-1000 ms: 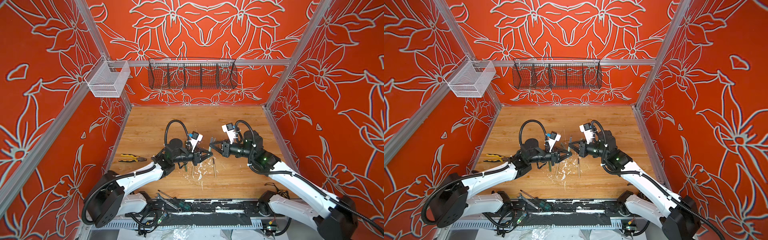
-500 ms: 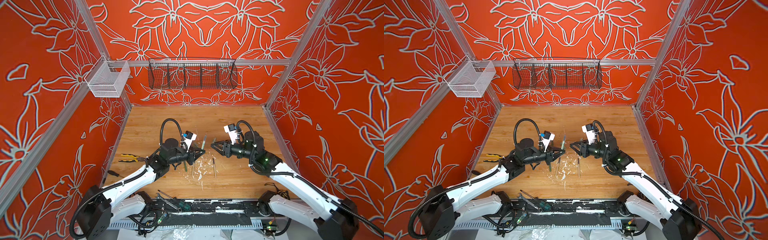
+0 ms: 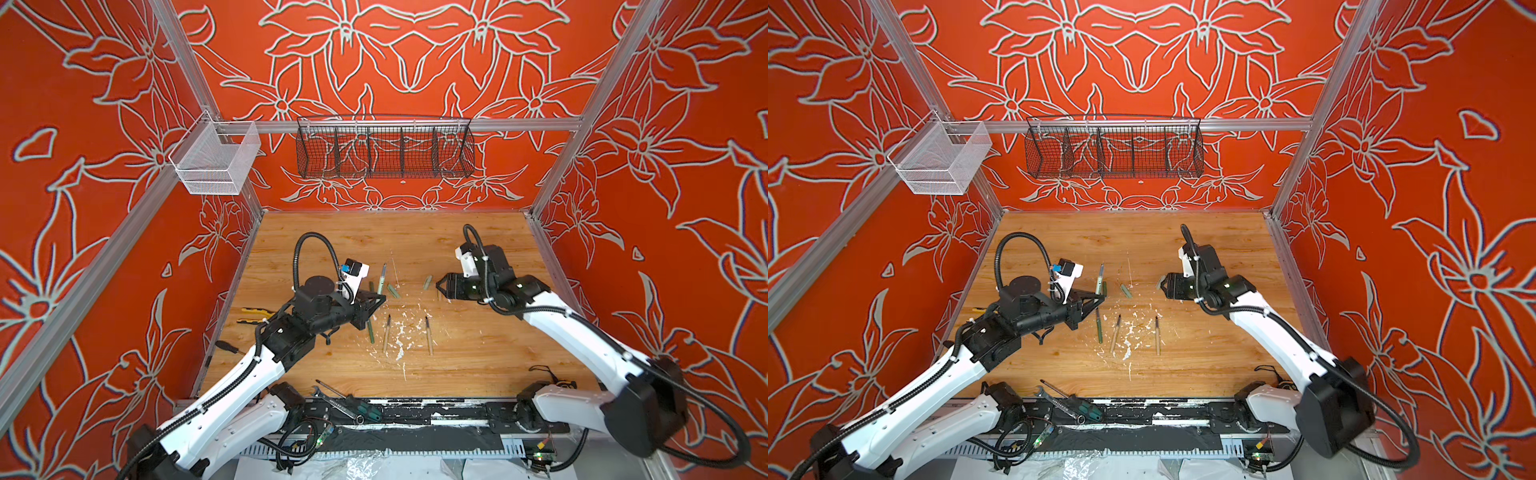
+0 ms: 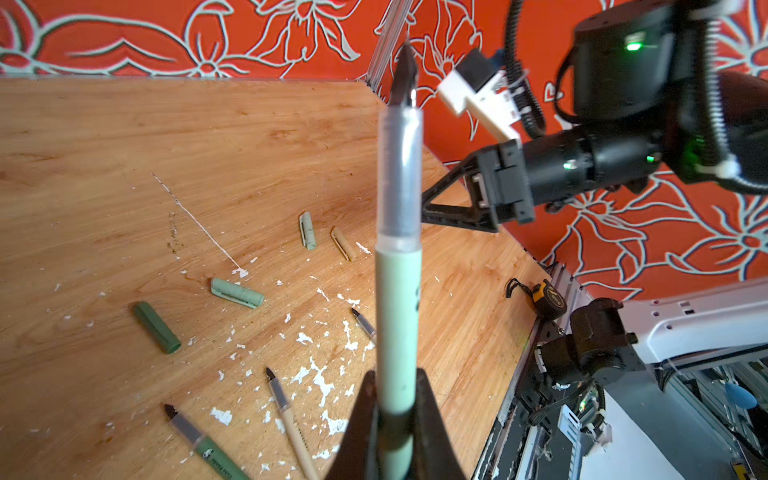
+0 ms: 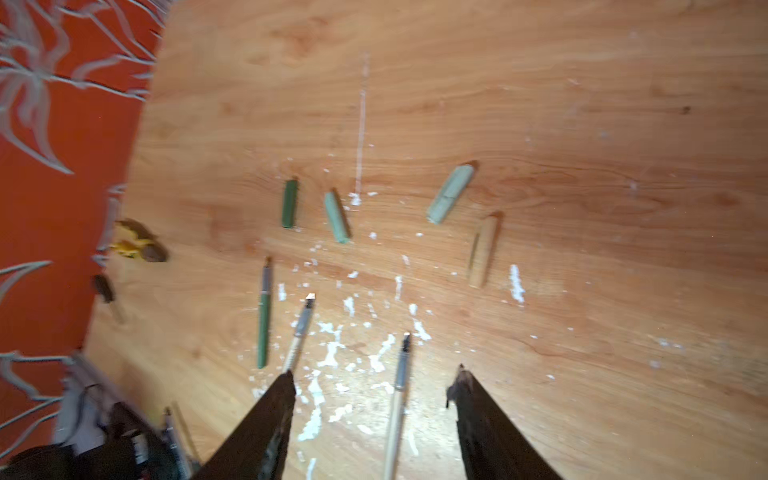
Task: Insert the pens into the pen caps
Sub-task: 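Open the right gripper, release the pen, and move it over the beige cap, then lower the right gripper and grasp the beige pen cap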
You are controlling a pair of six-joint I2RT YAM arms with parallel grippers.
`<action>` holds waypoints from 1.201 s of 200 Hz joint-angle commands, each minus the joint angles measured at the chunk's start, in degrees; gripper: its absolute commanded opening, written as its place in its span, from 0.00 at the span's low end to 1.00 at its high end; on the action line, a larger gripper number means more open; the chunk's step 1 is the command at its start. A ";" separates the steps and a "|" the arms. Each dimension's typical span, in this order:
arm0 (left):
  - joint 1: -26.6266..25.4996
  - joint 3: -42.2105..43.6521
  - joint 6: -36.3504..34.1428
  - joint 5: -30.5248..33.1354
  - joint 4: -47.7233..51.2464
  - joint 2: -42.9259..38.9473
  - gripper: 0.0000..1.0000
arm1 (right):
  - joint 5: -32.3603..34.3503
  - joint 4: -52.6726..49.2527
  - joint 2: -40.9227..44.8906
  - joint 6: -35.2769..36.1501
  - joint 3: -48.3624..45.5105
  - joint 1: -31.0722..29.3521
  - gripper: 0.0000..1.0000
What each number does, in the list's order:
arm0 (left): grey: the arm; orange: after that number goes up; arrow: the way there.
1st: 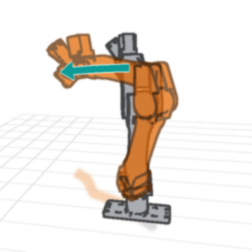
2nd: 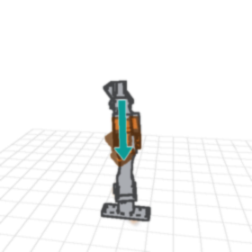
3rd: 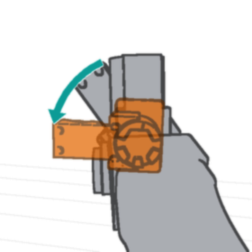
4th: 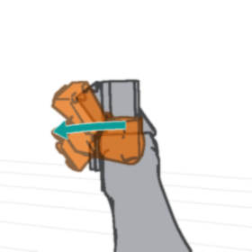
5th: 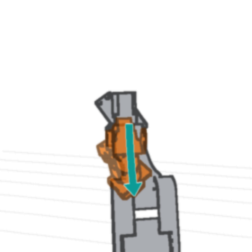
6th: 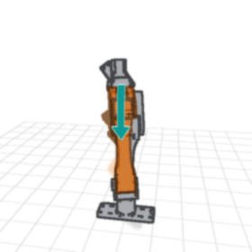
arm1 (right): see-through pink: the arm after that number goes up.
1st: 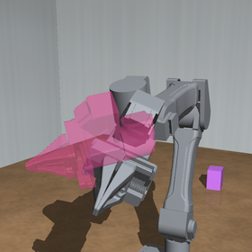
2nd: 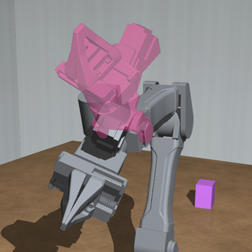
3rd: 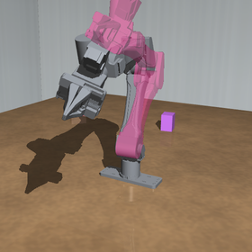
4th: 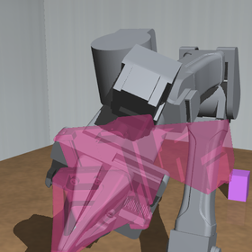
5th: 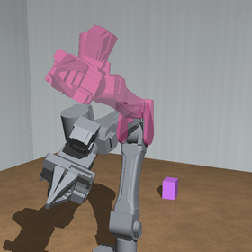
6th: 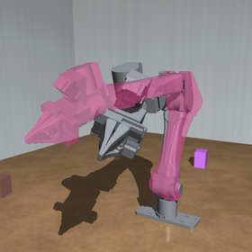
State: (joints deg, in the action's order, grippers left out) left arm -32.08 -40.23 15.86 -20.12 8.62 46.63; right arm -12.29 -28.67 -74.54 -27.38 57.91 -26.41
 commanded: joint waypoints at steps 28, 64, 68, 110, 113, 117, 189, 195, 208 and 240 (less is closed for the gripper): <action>0.26 3.40 0.73 1.40 2.81 -6.01 0.00 | 4.70 -9.06 -15.91 7.35 9.05 2.86 0.56; 0.26 4.92 1.17 1.92 2.26 -7.61 0.00 | 3.85 -9.78 -24.98 9.94 14.38 4.45 0.48; 0.26 4.99 1.19 2.00 2.14 -7.69 0.00 | 3.86 -9.99 -26.12 10.40 15.04 4.57 0.48; 0.26 5.08 0.66 1.88 1.59 -7.18 0.00 | 2.94 -10.69 -32.97 11.99 19.67 5.47 0.44; 0.26 5.07 0.65 1.92 1.57 -7.05 0.00 | 2.85 -10.71 -33.37 11.94 19.89 5.60 0.44; 0.26 5.13 0.67 1.86 1.58 -6.93 0.00 | 2.70 -10.71 -33.79 12.07 20.17 5.61 0.44; 0.26 5.05 0.84 0.11 1.24 -4.71 0.00 | 1.06 -10.42 -38.34 11.83 22.87 5.67 0.39; 0.26 5.02 0.84 0.17 1.23 -4.71 0.00 | 0.86 -10.53 -38.56 11.82 22.95 5.67 0.38; 0.26 5.07 0.73 0.29 1.16 -4.71 0.00 | 0.70 -10.54 -38.81 11.69 22.84 5.72 0.38; 0.25 5.14 0.75 0.26 0.98 -4.20 0.00 | 0.35 -9.62 -39.01 11.23 21.93 5.67 0.35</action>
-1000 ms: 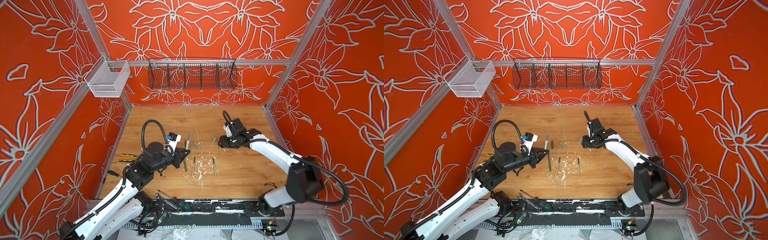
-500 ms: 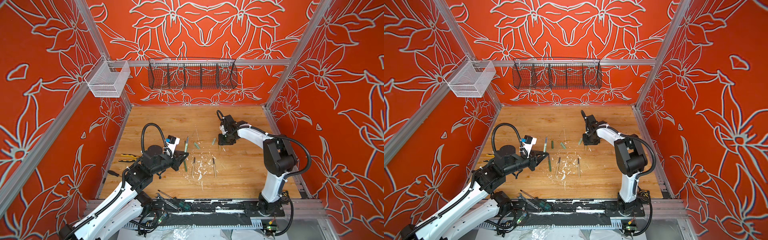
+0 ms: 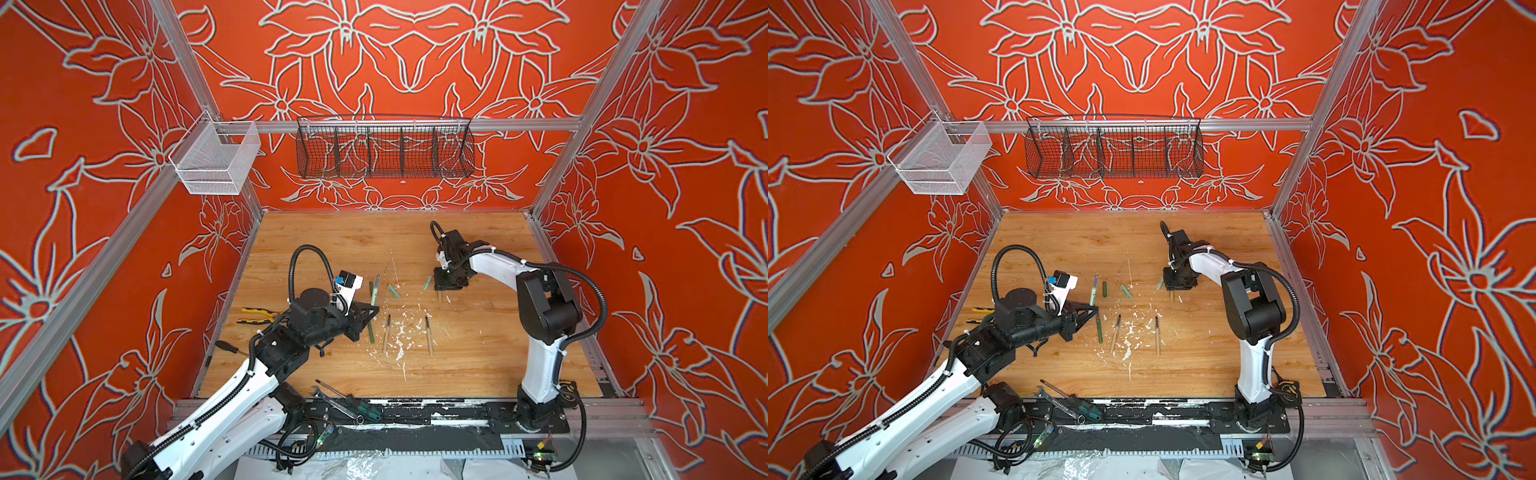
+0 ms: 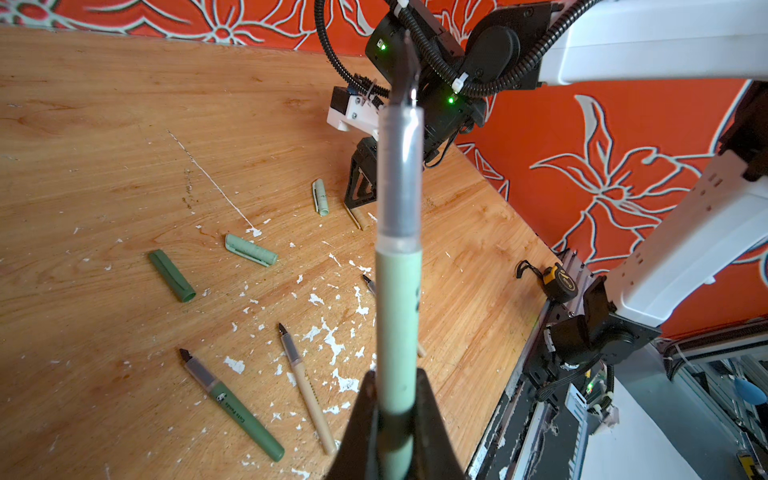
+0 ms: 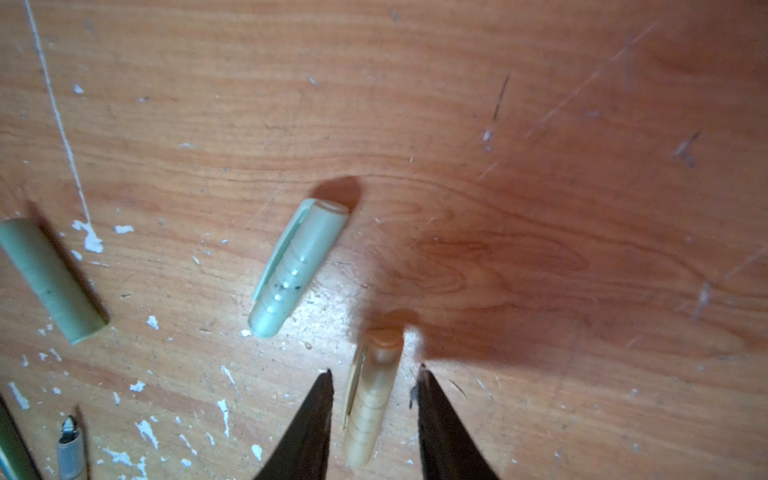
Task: Insert the pens into the pen caps
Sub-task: 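Lower the right gripper and grasp the beige pen cap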
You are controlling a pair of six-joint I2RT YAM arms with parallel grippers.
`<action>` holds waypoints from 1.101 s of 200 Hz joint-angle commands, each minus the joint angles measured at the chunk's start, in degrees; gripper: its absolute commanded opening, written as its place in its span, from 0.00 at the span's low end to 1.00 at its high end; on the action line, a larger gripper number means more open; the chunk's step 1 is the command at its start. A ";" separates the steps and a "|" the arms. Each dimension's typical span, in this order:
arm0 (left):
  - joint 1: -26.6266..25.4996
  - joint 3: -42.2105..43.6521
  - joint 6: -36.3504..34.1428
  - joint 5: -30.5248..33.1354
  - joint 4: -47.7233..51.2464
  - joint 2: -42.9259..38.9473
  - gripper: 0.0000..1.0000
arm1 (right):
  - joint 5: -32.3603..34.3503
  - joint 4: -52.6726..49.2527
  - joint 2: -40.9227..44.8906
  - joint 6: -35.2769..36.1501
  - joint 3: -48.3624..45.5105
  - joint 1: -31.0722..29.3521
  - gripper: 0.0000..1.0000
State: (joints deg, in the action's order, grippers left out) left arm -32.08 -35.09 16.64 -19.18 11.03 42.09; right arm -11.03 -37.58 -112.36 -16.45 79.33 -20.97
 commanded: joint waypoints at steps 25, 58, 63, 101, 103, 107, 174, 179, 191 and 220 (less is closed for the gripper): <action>0.26 -0.19 -0.10 -0.97 -1.35 0.54 0.00 | -1.04 -0.52 -1.70 -0.01 0.68 0.24 0.35; 0.26 -0.02 -0.14 -0.61 -1.13 -0.20 0.00 | -1.79 -0.67 -2.02 -0.25 1.18 0.20 0.33; 0.25 0.01 -0.10 -0.56 -1.18 -0.38 0.00 | -1.72 -0.57 -1.91 -0.34 0.89 0.15 0.33; 0.26 -0.03 -0.15 -0.69 -1.44 -0.10 0.00 | -1.55 -0.72 -1.84 -0.14 0.03 0.05 0.33; 0.26 -0.03 -0.13 -0.68 -1.38 -0.08 0.00 | -1.43 -0.73 -1.89 -0.07 0.03 0.05 0.33; 0.26 -0.06 -0.14 -0.68 -1.42 0.01 0.00 | -1.25 -0.80 -1.98 0.01 0.00 0.01 0.33; 0.26 0.18 -0.03 -0.18 -1.09 -0.78 0.00 | -1.28 -1.76 -3.22 0.37 1.27 -0.77 0.23; 0.26 0.12 -0.03 -0.18 -1.08 -0.77 0.00 | -1.36 -1.73 -3.22 0.36 1.29 -0.84 0.22; 0.25 0.15 -0.04 -0.25 -1.17 -0.69 0.00 | -1.37 -1.66 -3.27 0.20 1.26 -1.07 0.21; 0.26 0.14 0.05 -0.49 -1.12 -0.51 0.00 | -1.11 -1.45 -3.07 -0.29 0.96 -1.50 0.16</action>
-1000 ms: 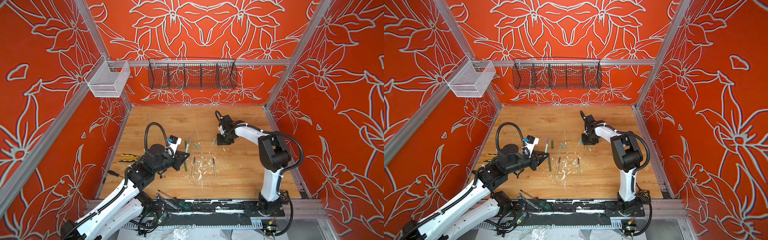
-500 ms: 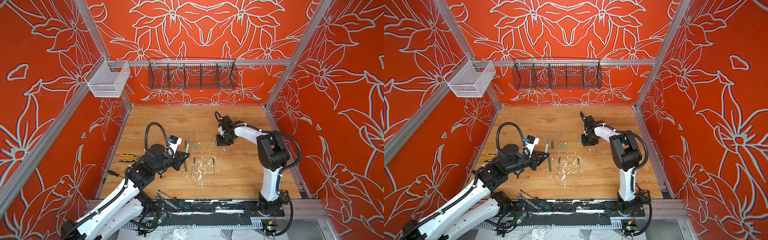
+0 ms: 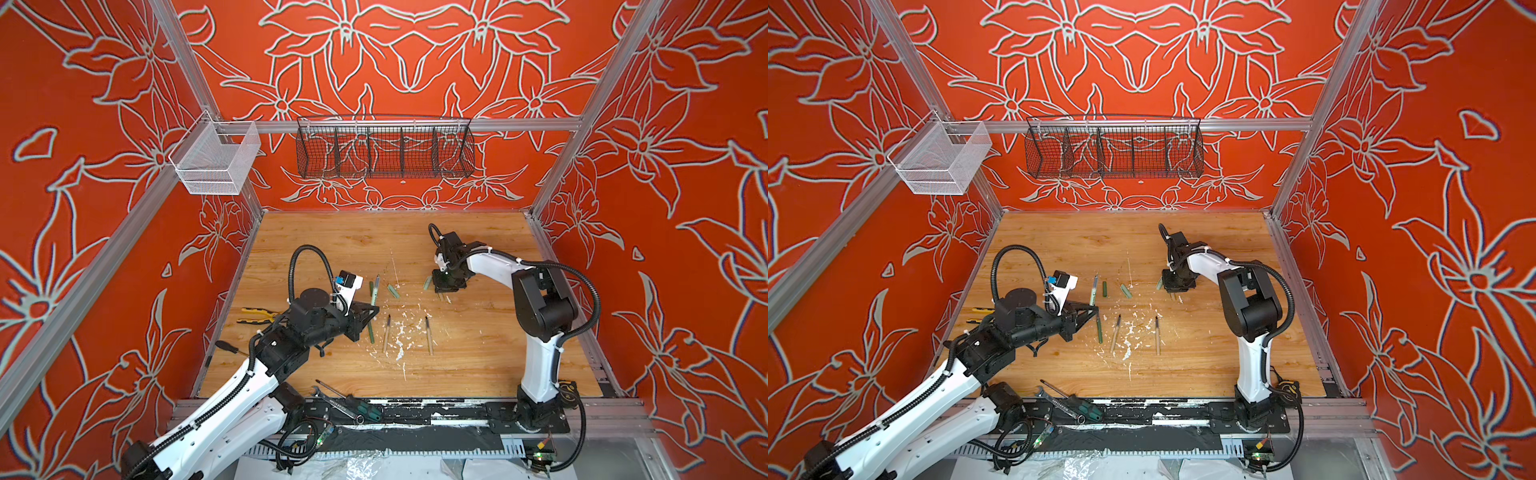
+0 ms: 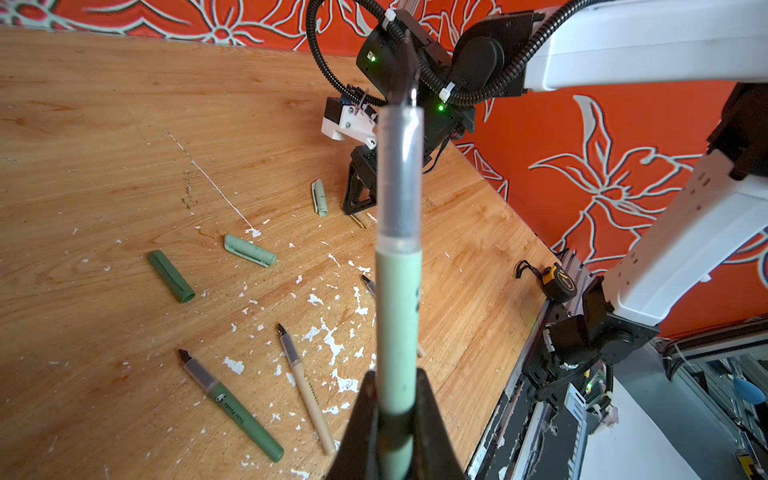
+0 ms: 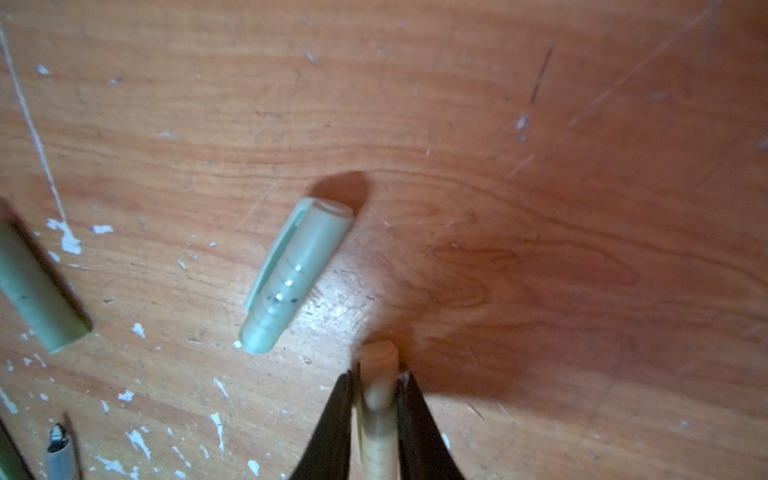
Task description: Insert the pens into the pen caps
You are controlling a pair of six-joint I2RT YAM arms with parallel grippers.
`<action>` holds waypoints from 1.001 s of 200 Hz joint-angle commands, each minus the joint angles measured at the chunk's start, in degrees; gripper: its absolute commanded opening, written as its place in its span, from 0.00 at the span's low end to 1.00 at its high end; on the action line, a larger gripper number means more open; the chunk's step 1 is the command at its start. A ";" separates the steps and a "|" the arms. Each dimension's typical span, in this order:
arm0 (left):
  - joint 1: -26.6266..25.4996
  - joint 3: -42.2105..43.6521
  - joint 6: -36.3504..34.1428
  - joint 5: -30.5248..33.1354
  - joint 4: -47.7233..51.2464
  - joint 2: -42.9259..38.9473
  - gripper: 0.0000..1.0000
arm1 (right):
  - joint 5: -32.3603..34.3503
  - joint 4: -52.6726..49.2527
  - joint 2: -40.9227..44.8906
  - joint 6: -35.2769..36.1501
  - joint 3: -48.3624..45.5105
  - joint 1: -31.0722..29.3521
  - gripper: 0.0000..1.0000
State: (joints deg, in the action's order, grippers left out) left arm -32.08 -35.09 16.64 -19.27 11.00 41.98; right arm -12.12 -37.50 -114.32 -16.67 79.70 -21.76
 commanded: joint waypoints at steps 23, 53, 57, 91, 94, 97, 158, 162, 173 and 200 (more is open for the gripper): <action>0.26 0.16 0.05 -0.27 -1.12 -0.58 0.00 | 1.04 -1.39 -0.47 -0.30 0.12 -1.04 0.12; 0.26 0.11 0.03 -0.16 -1.24 -0.67 0.00 | 2.27 -1.44 0.67 -0.28 0.02 -1.27 0.10; 0.26 0.13 0.05 -0.16 -1.25 -0.62 0.00 | 2.24 -1.42 0.76 -0.29 0.05 -1.35 0.09; 0.26 0.19 0.05 -0.20 -1.09 -0.84 0.00 | 2.54 -1.53 1.77 -0.43 -0.07 -1.53 0.07; 0.26 0.20 0.05 -0.18 -1.08 -0.84 0.00 | 2.61 -1.53 1.94 -0.47 -0.21 -1.54 0.06; 0.26 0.14 0.06 -0.18 -1.07 -0.84 0.00 | 2.68 -1.41 2.18 -0.60 -0.23 -1.61 0.06; 0.26 -0.11 0.13 -0.86 -1.32 -0.05 0.00 | 2.82 -1.00 5.10 -0.49 -1.95 -1.65 0.06; 0.26 -0.10 0.14 -0.79 -1.34 -0.05 0.00 | 3.01 -1.05 5.30 -0.44 -2.00 -1.62 0.06; 0.26 -0.16 0.14 -0.90 -1.33 -0.05 0.00 | 3.24 -1.13 5.66 -0.33 -2.35 -1.61 0.06; 0.26 -0.16 0.14 -1.10 -1.44 0.21 0.00 | 3.18 -0.80 6.39 -0.30 -3.36 -1.70 0.06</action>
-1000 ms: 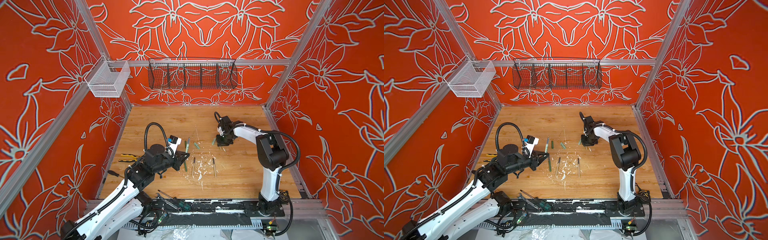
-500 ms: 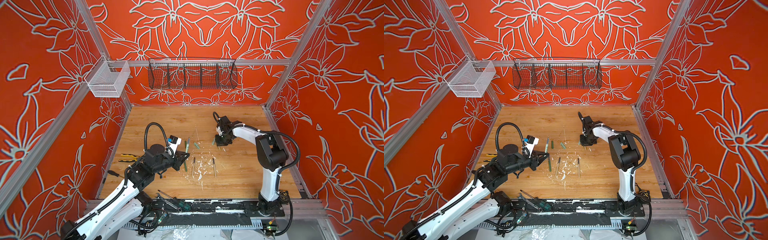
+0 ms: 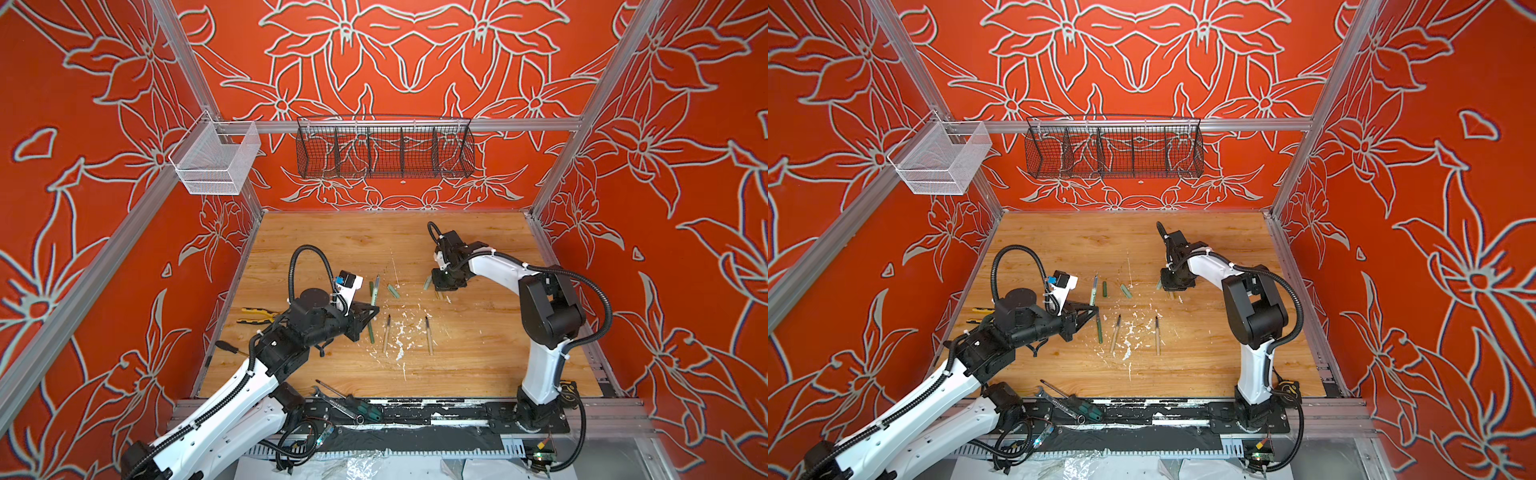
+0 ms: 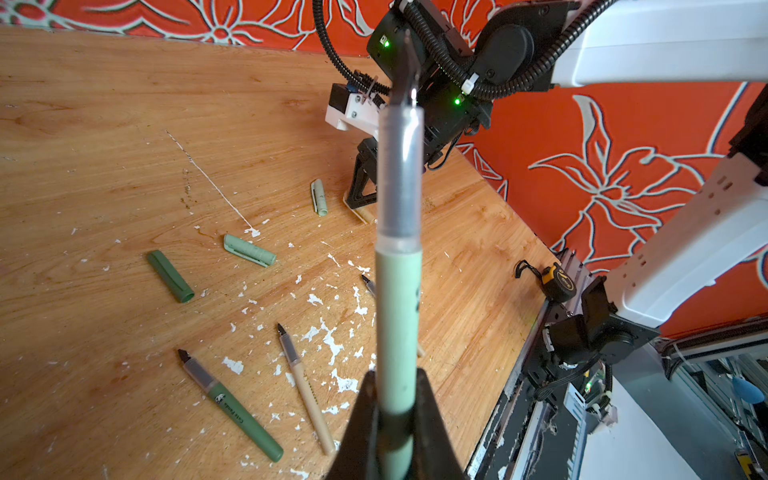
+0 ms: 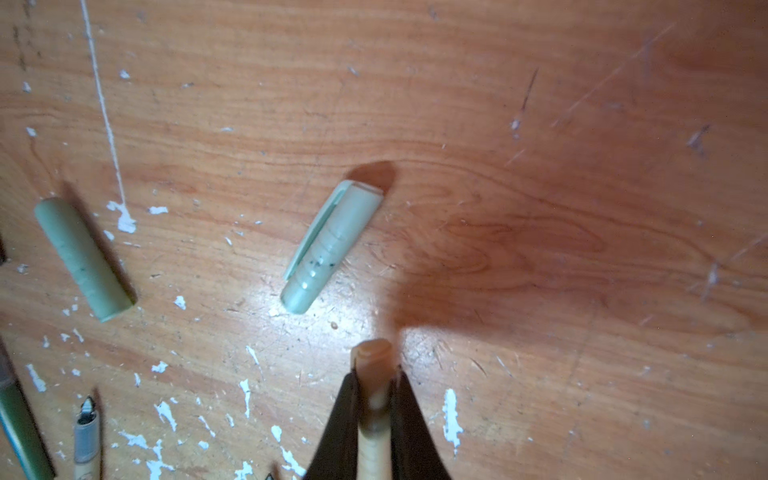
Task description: Insert the pens into the pen caps
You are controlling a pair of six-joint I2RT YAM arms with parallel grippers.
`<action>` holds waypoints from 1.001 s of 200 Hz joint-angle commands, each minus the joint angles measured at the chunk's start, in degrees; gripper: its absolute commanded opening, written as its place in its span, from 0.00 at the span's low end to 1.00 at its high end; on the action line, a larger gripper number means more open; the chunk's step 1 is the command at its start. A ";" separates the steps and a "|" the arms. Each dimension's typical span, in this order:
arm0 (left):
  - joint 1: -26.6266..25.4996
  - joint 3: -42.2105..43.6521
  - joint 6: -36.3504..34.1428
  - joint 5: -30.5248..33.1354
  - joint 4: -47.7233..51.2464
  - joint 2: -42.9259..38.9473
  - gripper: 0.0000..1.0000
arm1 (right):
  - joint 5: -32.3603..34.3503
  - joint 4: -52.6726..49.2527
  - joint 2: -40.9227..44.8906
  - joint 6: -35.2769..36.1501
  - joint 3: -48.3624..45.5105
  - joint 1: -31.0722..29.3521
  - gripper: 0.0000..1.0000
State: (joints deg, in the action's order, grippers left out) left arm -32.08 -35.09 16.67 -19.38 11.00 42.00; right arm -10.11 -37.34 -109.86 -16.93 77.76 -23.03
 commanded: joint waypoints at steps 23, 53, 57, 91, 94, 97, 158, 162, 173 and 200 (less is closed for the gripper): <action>0.26 -0.25 0.29 -1.41 -1.68 0.79 0.00 | 1.10 -0.80 2.10 -0.04 -1.86 -0.44 0.06; 0.26 -0.44 0.27 -1.64 -1.82 1.00 0.00 | 0.97 -0.46 2.11 -0.12 -2.48 -0.53 0.05; 0.26 -0.35 0.36 -1.63 -1.83 0.98 0.00 | 0.92 -0.38 2.19 -0.13 -2.52 -0.61 0.05; 0.26 0.80 1.41 -2.48 -3.80 2.53 0.00 | 0.32 0.36 3.06 -0.12 -3.43 -0.86 0.05; 0.26 0.93 1.53 -2.69 -4.02 2.76 0.00 | 0.23 0.62 3.34 -0.05 -3.57 -0.94 0.05; 0.26 1.03 1.66 -2.84 -4.20 3.00 0.00 | 0.12 0.96 3.54 -0.06 -3.84 -0.96 0.05; 0.21 4.70 4.66 -5.55 -10.87 7.13 0.00 | -2.79 7.53 8.29 -0.47 -8.87 -1.19 0.05; 0.26 4.89 4.68 -5.70 -11.29 7.48 0.00 | -3.00 7.83 8.47 -0.56 -9.13 -1.29 0.05; 0.25 5.44 5.10 -6.10 -12.32 8.45 0.00 | -3.46 8.45 8.80 -0.82 -9.71 -1.36 0.05; 0.17 6.51 5.70 -8.13 -15.08 11.24 0.00 | -4.83 11.33 10.52 -1.82 -12.31 -1.58 0.05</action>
State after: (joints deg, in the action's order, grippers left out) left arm -32.08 -29.43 21.10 -24.60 1.13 51.35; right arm -12.97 -29.06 -101.84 -17.28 68.05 -23.92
